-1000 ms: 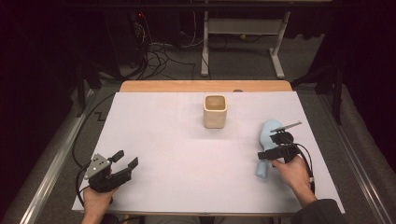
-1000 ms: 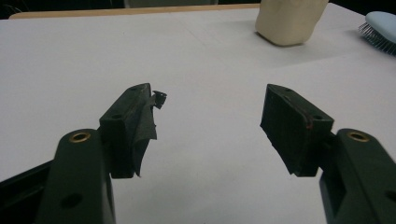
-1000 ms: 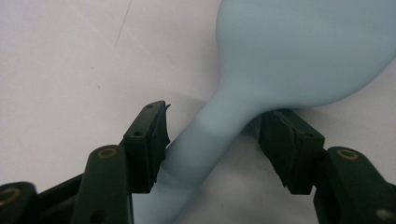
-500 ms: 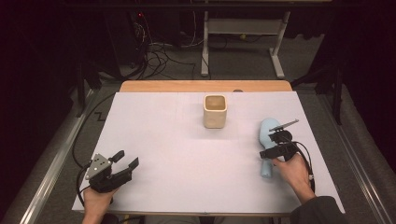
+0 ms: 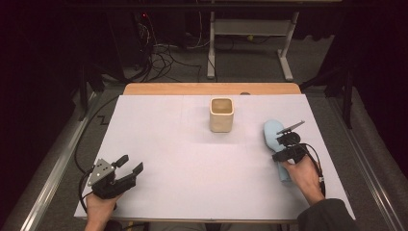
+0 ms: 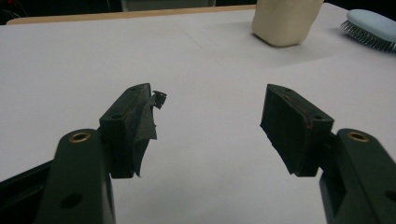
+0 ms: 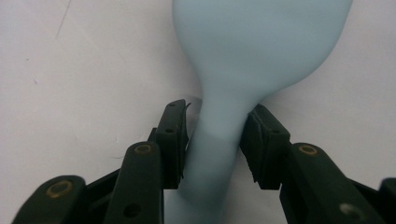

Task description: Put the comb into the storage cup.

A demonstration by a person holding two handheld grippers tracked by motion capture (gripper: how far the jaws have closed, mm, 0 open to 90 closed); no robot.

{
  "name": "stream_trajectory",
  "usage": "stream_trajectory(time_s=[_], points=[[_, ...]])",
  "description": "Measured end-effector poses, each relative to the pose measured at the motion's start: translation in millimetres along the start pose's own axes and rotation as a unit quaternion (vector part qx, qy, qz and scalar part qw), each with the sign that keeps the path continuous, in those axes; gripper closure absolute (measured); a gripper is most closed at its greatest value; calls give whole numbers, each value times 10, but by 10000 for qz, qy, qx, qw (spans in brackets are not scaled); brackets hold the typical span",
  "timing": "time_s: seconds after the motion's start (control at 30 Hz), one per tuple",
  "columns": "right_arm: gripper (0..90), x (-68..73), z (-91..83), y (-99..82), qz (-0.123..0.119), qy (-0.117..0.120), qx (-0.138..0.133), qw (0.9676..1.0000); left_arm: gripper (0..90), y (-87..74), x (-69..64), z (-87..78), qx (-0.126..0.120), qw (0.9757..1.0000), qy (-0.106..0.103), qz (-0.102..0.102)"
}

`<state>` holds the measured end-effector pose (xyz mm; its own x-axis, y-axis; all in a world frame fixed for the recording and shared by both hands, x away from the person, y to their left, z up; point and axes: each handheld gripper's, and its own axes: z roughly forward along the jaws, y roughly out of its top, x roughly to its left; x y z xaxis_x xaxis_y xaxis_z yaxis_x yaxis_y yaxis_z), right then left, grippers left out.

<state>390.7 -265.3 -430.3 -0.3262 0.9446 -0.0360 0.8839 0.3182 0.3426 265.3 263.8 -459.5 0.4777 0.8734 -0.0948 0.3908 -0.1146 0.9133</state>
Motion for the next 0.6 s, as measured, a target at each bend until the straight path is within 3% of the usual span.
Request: stream_trajectory(time_s=[0.27,0.6], points=[[650,-26,34,38,-99,-161,42,9998,351,1,-3,0,-4,10000,0,0],[695,-93,60,119,-90,-85,202,9997,352,1,-4,-3,-16,10000,-5,-10]])
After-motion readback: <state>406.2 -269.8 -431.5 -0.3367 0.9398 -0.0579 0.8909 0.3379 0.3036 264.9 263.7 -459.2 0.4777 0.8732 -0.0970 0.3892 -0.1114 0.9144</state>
